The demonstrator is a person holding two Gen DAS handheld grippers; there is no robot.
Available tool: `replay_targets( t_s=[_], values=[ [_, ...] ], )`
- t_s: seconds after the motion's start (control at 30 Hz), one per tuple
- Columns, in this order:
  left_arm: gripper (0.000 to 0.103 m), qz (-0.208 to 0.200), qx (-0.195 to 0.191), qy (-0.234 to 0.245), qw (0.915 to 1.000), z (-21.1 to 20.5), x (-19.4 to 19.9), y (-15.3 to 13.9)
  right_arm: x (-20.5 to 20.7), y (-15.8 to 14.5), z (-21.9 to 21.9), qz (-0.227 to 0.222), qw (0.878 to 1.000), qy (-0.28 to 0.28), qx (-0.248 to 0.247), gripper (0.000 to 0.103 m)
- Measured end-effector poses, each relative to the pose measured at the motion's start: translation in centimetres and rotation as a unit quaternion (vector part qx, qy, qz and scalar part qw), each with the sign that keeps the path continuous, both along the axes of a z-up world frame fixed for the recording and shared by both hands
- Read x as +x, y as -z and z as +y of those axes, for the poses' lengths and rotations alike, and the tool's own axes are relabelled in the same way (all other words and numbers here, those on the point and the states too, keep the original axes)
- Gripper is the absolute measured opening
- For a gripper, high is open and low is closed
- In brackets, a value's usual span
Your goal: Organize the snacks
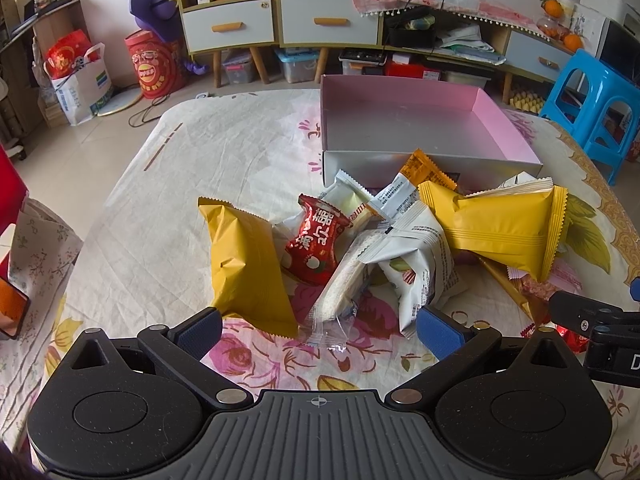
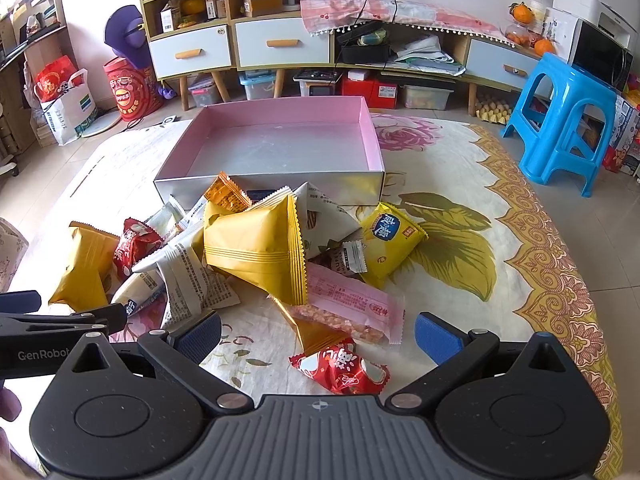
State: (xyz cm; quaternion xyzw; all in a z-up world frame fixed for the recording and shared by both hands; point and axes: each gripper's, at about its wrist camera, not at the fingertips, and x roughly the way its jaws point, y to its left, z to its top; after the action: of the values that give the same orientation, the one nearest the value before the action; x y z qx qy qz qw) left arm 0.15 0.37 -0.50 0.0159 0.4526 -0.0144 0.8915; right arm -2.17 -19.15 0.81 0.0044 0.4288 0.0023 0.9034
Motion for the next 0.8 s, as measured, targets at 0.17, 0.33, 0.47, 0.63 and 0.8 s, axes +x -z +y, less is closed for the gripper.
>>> replay_targets(
  t_s=[0.17,0.33,0.47,0.63,0.8],
  values=[
    [0.103,0.0,-0.001,-0.002,1.0,0.14,0.09,0.04,0.05,0.02,0.02,0.0,1.0,0.001,-0.002,0.095],
    [0.103,0.001,-0.002,-0.003,1.0,0.22,0.12,0.05,0.08,0.03,0.01,-0.001,1.0,0.003,-0.005,0.095],
    [0.103,0.001,-0.002,-0.002,1.0,0.24,0.12,0.05,0.01,-0.04,0.02,-0.002,1.0,0.002,-0.006,0.095],
    [0.103,0.002,-0.001,-0.002,1.0,0.24,0.14,0.14,-0.08,-0.13,0.03,-0.004,1.0,0.003,-0.009,0.095],
    [0.103,0.002,0.0,-0.003,1.0,0.08,0.13,0.19,-0.11,-0.21,0.1,-0.007,1.0,0.004,-0.013,0.095]
  ],
)
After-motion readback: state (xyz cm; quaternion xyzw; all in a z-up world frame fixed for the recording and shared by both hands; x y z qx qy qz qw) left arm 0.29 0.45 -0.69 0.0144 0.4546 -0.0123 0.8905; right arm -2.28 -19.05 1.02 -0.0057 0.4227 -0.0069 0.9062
